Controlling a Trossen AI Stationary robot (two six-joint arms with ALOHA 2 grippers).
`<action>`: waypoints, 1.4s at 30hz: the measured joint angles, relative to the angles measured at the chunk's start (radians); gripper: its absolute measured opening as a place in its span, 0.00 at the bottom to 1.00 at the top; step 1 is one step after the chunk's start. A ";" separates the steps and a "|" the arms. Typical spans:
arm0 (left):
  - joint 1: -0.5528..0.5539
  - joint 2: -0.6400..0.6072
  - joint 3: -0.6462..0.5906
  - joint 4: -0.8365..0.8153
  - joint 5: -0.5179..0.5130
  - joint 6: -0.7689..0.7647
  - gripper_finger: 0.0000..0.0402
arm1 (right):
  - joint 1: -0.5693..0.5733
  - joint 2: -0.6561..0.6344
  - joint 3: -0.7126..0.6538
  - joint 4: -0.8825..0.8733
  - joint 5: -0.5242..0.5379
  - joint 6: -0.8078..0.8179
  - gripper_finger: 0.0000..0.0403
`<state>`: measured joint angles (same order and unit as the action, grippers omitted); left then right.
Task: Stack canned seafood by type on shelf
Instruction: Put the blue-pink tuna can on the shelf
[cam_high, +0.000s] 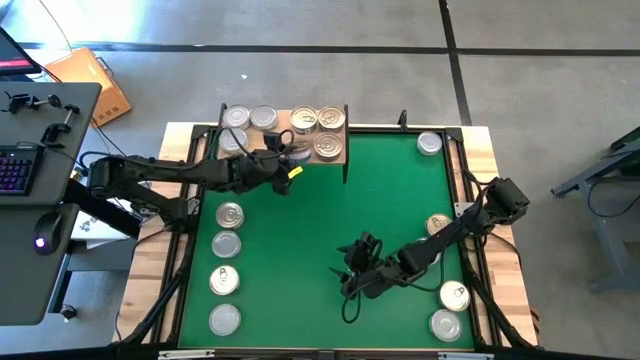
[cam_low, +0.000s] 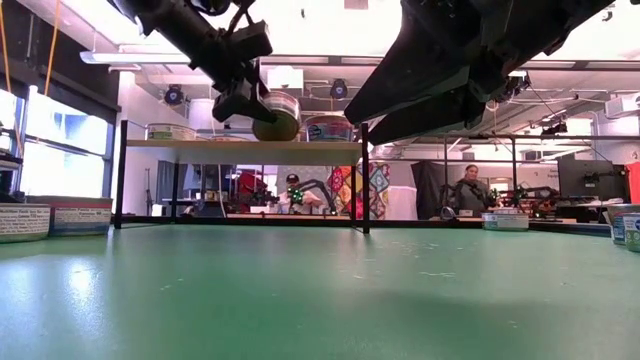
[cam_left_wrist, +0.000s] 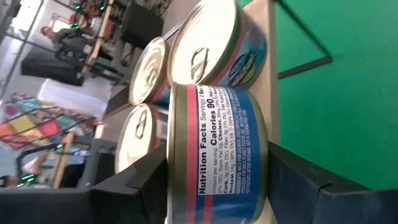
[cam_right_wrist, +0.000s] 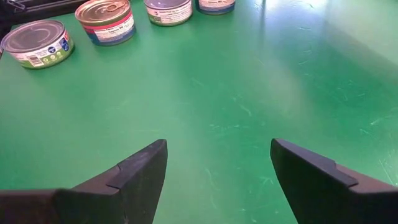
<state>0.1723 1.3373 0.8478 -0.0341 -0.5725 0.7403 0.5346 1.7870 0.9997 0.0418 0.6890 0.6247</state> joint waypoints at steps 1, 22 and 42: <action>0.005 0.000 0.000 0.000 0.014 -0.005 0.52 | 0.000 0.000 0.000 0.000 0.000 0.000 0.69; 0.129 0.000 0.000 0.087 0.215 -0.105 0.75 | 0.000 0.000 0.000 0.000 0.000 0.000 0.69; 0.225 -0.031 0.194 -0.230 0.136 -0.456 0.48 | 0.000 0.000 0.000 0.000 0.000 0.004 0.69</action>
<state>0.3971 1.3064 1.0423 -0.2645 -0.4366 0.2846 0.5346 1.7870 0.9997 0.0414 0.6888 0.6287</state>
